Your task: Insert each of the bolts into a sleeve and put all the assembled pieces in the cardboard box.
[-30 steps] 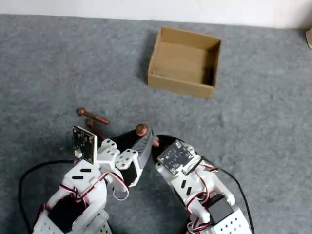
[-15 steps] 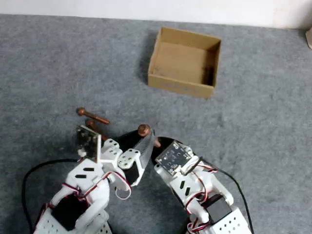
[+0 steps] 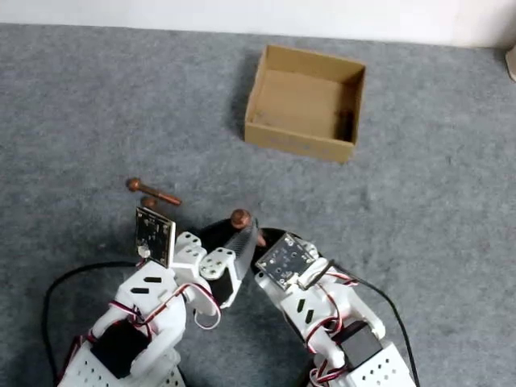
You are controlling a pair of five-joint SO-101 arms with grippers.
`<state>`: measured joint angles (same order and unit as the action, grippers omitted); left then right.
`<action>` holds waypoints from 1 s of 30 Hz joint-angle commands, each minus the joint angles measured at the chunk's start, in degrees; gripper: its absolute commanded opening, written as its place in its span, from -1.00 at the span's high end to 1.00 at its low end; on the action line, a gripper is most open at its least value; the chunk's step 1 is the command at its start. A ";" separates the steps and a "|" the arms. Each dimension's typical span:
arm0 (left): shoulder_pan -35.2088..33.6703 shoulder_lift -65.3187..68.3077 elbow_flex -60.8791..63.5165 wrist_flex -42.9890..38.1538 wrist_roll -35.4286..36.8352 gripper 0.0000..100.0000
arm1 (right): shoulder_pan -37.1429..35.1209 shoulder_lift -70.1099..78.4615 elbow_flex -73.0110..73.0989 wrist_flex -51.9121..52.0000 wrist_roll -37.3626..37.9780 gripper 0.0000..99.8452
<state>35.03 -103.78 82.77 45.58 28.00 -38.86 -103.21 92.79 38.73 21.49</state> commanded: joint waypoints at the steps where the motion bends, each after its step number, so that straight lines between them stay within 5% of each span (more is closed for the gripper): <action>1: -0.66 0.31 0.04 -1.41 -0.18 0.99 | -0.40 -0.57 -1.19 -2.24 -0.53 0.99; 13: -1.36 0.22 0.75 -2.55 0.00 0.99 | -0.22 -0.57 -0.92 -2.24 -0.53 0.99; 22: -15.69 0.22 3.47 -12.13 2.02 0.99 | 1.98 0.04 -0.84 -5.32 -0.88 0.99; 30: -19.82 0.22 7.34 -19.25 5.45 0.99 | 2.24 0.04 -1.01 -5.67 -0.88 0.99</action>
<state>19.74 -103.16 90.51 28.70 33.27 -38.59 -103.38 92.62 33.54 21.14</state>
